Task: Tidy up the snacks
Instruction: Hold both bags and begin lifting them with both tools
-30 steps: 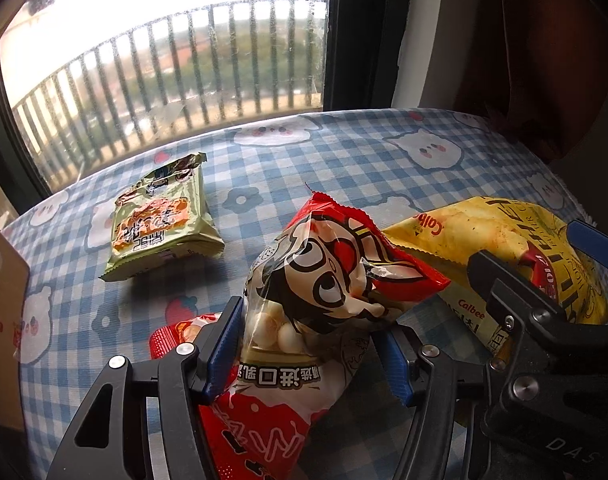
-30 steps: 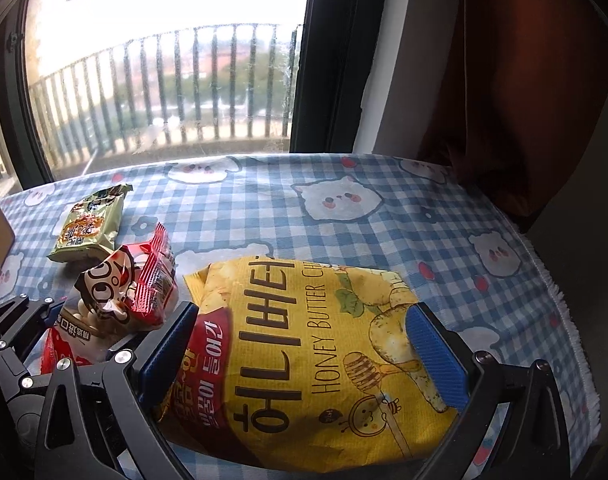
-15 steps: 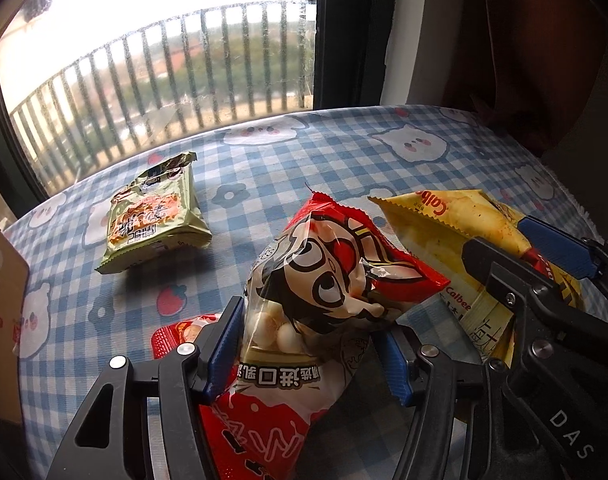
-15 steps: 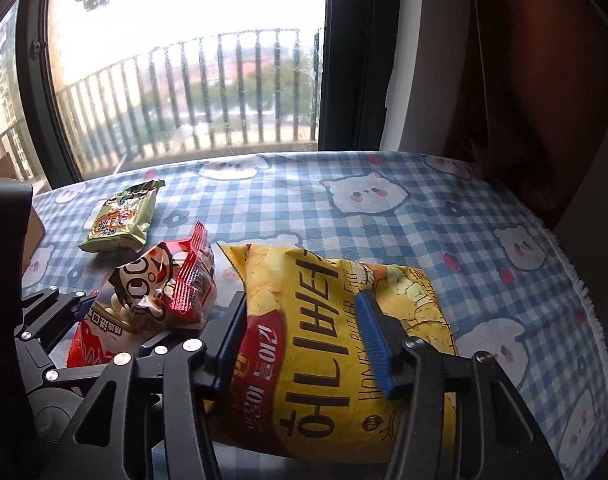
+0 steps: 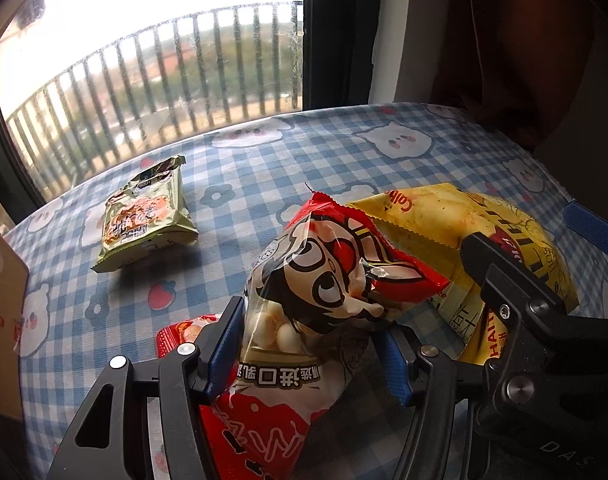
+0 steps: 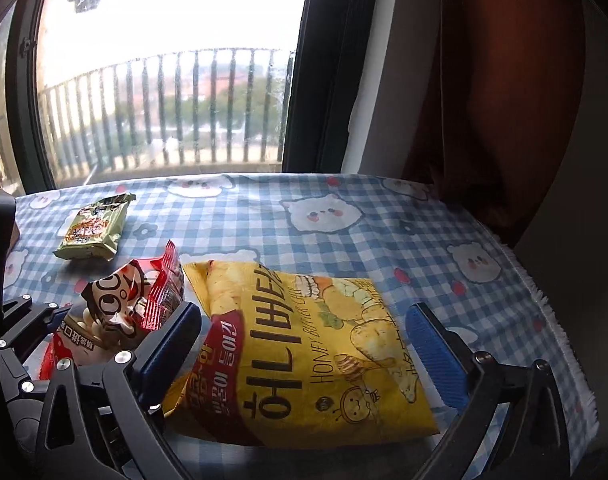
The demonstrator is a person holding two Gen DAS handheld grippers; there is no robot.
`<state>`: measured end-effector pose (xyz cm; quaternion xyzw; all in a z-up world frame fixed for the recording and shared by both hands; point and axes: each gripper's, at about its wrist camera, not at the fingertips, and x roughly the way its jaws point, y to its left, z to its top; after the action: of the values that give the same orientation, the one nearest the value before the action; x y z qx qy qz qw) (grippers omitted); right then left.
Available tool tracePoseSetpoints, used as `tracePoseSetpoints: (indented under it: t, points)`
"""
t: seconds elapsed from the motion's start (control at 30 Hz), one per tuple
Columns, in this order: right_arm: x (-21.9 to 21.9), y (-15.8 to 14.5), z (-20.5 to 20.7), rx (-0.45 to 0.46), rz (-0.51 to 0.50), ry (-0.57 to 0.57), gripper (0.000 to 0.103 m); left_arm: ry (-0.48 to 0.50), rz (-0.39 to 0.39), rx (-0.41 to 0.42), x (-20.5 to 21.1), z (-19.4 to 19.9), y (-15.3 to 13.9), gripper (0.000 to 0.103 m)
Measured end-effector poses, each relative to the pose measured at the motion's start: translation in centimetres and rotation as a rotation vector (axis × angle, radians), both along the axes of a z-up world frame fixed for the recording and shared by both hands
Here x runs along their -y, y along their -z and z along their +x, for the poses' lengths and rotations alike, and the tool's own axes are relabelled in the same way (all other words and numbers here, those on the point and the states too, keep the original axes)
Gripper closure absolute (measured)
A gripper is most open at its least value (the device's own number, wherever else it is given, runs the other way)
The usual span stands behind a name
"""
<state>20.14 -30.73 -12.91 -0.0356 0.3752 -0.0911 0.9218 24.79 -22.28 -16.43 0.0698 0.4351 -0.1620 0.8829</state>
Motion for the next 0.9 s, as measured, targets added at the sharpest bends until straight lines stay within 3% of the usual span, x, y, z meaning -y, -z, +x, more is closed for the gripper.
tracePoseSetpoints:
  t: [0.2, 0.5, 0.9]
  points:
    - [2.4, 2.1, 1.7, -0.099, 0.141, 0.007, 0.000, 0.001, 0.014, -0.017, 0.5, 0.4, 0.4, 0.040]
    - [2.5, 3.1, 2.4, -0.107, 0.121, -0.001, 0.000, 0.006, 0.038, -0.009, 0.9, 0.4, 0.6, 0.040]
    - [3.8, 4.3, 3.2, -0.132, 0.191, -0.055, 0.001, 0.012, 0.060, 0.012, 1.3, 0.1, 0.7, 0.040]
